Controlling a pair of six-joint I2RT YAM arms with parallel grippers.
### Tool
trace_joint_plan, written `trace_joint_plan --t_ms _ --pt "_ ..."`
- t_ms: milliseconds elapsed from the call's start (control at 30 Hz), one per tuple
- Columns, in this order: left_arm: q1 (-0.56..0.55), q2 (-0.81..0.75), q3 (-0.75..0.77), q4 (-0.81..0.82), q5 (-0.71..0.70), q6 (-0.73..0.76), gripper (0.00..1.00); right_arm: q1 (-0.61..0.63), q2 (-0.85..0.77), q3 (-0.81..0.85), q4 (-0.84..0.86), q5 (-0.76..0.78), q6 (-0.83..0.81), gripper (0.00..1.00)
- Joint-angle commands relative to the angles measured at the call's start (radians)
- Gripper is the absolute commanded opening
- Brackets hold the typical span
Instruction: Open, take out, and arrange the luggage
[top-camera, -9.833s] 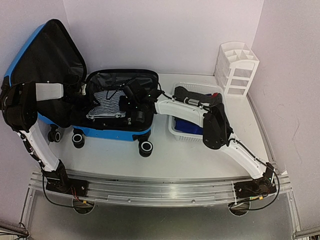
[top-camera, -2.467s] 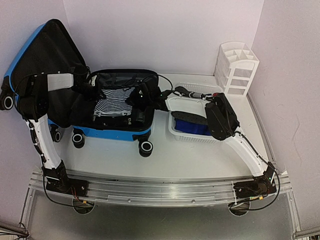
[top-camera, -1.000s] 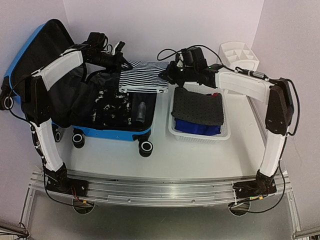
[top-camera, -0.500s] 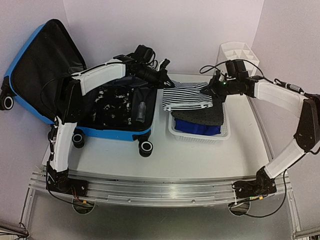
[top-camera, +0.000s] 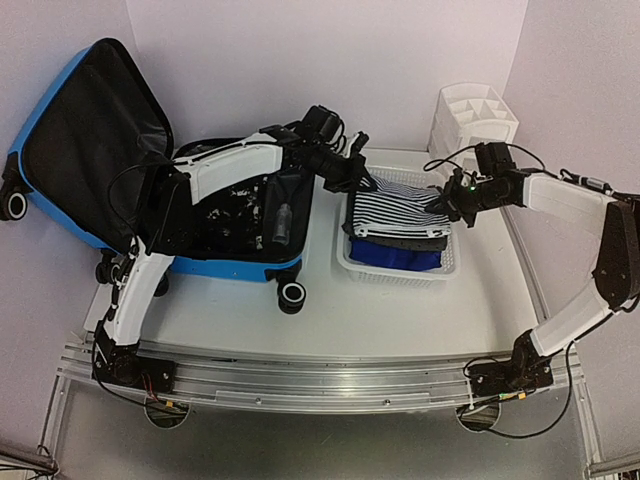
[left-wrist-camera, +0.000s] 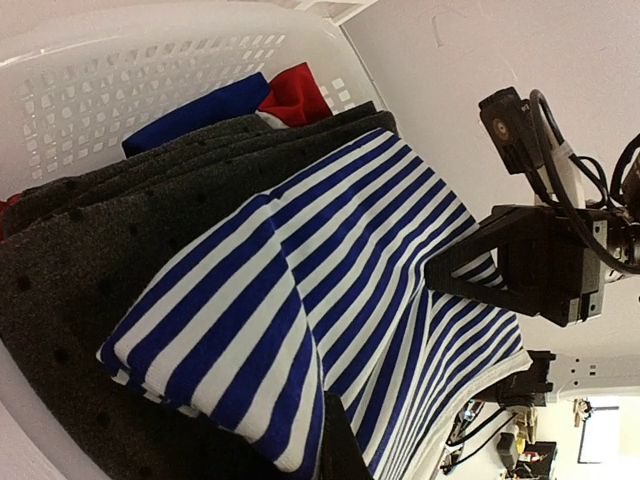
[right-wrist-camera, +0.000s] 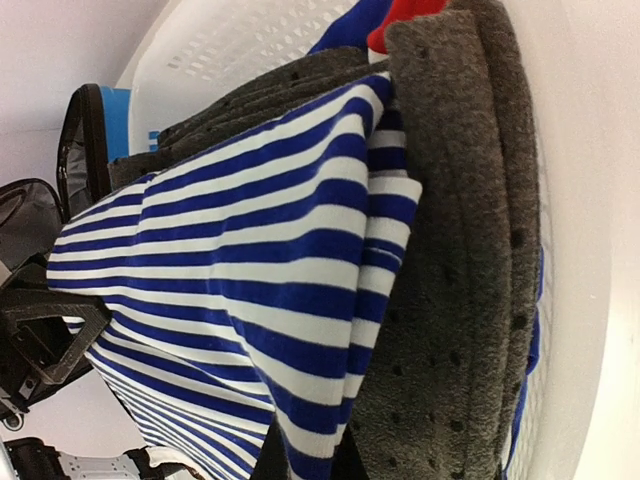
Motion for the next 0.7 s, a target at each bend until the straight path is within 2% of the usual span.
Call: trace_joint_plan --t_ms 0,200,267,300,400,467,533,667 --pt "0.010 0.030 0.048 0.036 -0.078 -0.006 0.03 -0.045 -0.014 -0.030 -0.049 0.045 -0.038 0.00" --pt "0.010 0.036 0.043 0.024 -0.157 0.069 0.05 -0.047 0.015 -0.025 -0.049 0.073 -0.047 0.01" --pt "0.010 0.036 0.045 0.002 -0.182 0.093 0.07 -0.048 0.016 -0.031 -0.049 0.073 -0.043 0.10" --pt "0.010 0.034 0.045 -0.013 -0.191 0.106 0.11 -0.047 0.019 -0.032 -0.050 0.064 -0.040 0.17" --pt "0.012 0.018 0.069 -0.056 -0.185 0.130 0.35 -0.047 0.002 -0.032 -0.080 0.065 -0.045 0.29" --pt "0.011 0.009 0.105 -0.073 -0.156 0.133 0.46 -0.047 -0.040 -0.019 -0.132 0.121 -0.058 0.36" --pt "0.010 0.000 0.129 -0.083 -0.134 0.138 0.52 -0.048 -0.079 0.009 -0.178 0.177 -0.077 0.37" --pt "0.010 -0.017 0.149 -0.124 -0.151 0.185 0.53 -0.047 -0.102 0.116 -0.261 0.243 -0.120 0.35"
